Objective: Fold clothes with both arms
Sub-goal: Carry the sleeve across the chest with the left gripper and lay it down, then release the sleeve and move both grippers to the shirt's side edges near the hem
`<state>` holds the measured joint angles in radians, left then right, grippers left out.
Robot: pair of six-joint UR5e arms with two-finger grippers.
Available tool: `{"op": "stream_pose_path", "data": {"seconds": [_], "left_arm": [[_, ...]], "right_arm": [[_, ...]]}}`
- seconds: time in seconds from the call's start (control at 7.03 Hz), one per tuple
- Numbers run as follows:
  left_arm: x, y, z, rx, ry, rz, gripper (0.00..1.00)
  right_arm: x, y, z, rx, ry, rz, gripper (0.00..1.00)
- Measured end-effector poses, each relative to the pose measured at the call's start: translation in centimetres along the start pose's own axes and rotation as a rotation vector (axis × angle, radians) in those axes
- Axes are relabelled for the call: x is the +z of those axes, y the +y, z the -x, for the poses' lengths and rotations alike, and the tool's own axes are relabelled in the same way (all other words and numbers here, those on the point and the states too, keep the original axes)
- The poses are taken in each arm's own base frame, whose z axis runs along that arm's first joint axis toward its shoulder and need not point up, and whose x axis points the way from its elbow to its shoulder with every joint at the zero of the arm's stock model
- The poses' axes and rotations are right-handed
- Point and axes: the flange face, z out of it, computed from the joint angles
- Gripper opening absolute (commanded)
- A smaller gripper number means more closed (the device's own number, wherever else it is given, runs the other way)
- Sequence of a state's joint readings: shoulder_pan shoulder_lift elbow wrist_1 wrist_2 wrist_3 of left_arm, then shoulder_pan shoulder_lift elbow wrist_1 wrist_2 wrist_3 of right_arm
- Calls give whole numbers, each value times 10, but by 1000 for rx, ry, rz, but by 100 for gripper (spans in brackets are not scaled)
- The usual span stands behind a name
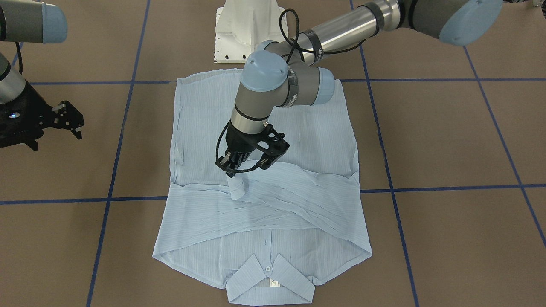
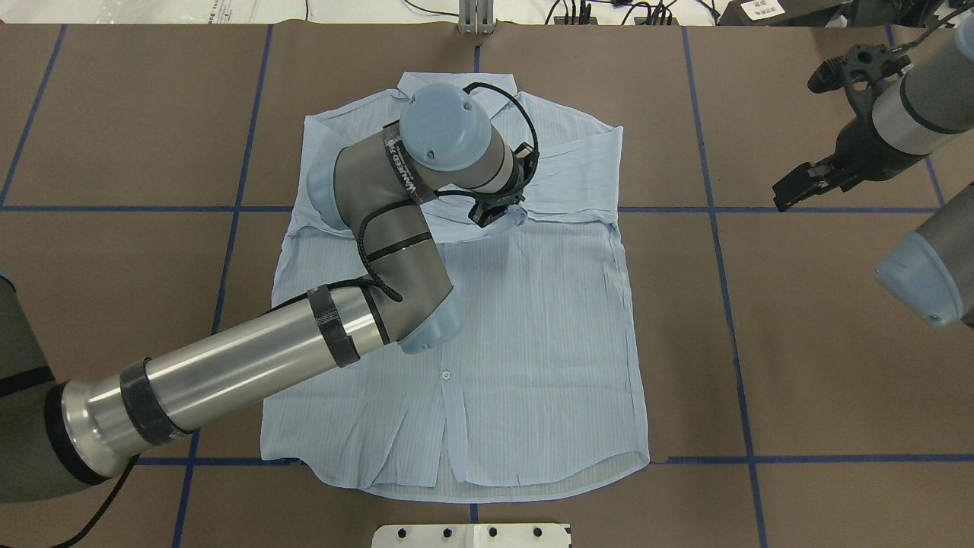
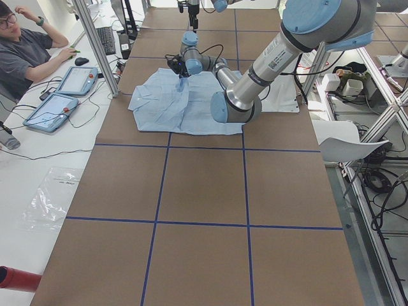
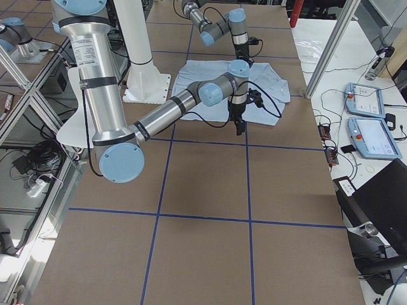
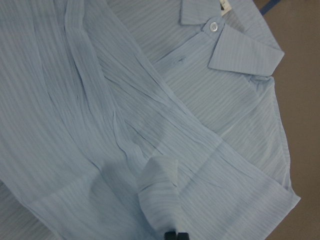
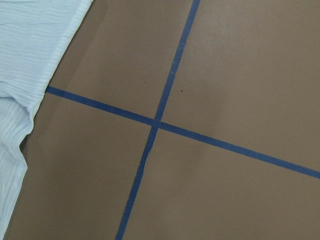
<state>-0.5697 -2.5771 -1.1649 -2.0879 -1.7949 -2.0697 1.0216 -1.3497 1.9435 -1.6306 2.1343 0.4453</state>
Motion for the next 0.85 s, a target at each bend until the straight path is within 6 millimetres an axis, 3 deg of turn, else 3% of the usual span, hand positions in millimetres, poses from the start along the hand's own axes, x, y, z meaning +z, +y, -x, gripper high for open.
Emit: {"op": "stream_pose_path", "data": {"seconds": [0.28,0.57,0.85], "left_arm": [[7,19,6,136,27,26,100],[-3,20,14,198,42,38,100],[-33,0,60,297,10,29,100]], "right_arm": [[-3,-3,4,0,-5,-7,100],[-3,-2,9,16,-13,-7,100],[12,7,45,94,-60,-21,100]]}}
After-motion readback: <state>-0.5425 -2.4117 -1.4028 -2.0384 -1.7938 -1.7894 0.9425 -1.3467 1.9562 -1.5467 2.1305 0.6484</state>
